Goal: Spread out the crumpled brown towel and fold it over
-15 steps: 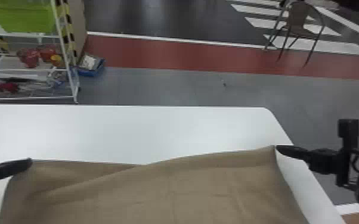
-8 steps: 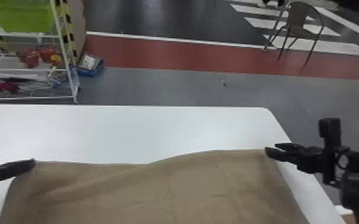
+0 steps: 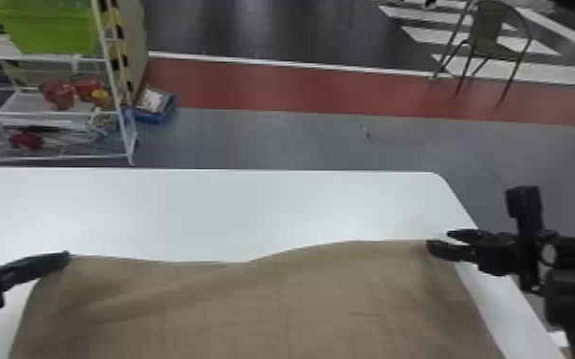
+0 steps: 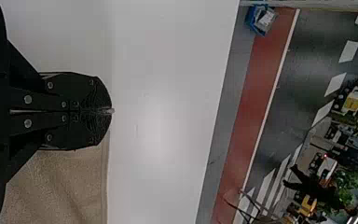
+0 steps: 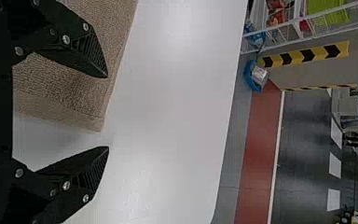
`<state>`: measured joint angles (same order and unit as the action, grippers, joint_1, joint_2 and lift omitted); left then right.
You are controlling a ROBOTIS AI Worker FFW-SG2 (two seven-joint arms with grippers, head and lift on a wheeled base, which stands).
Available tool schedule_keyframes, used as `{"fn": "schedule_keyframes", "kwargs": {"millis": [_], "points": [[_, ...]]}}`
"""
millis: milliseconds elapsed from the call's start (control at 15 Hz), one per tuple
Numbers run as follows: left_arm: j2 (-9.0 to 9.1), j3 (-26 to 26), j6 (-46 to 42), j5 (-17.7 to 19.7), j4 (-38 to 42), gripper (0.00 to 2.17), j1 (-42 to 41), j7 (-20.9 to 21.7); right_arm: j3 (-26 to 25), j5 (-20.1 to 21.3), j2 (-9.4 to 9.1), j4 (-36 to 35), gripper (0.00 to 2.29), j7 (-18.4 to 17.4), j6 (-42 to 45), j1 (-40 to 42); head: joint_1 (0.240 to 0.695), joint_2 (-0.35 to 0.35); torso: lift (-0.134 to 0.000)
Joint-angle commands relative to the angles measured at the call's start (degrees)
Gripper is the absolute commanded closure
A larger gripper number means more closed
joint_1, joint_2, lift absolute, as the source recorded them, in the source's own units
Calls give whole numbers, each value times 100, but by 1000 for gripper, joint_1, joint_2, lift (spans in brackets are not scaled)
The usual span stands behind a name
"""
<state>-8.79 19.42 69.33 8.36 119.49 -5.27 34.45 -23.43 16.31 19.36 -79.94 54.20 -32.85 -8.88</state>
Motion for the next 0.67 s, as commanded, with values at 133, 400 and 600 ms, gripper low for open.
{"fn": "schedule_keyframes", "kwargs": {"millis": [133, 400, 600], "points": [[0, 0, -11, -1, -13, 1629, 9, 0, 93, 110, 24, 110, 971, 231, -175, -123, 695, -183, -123], [0, 62, 7, 34, 31, 1632, -18, 27, -47, 22, 50, 75, 1480, 592, -333, -114, 695, -175, -123], [0, 123, 24, 78, 136, 1632, -97, 71, -381, -137, 59, -294, 1480, 679, -175, 150, 695, -177, -123]]}}
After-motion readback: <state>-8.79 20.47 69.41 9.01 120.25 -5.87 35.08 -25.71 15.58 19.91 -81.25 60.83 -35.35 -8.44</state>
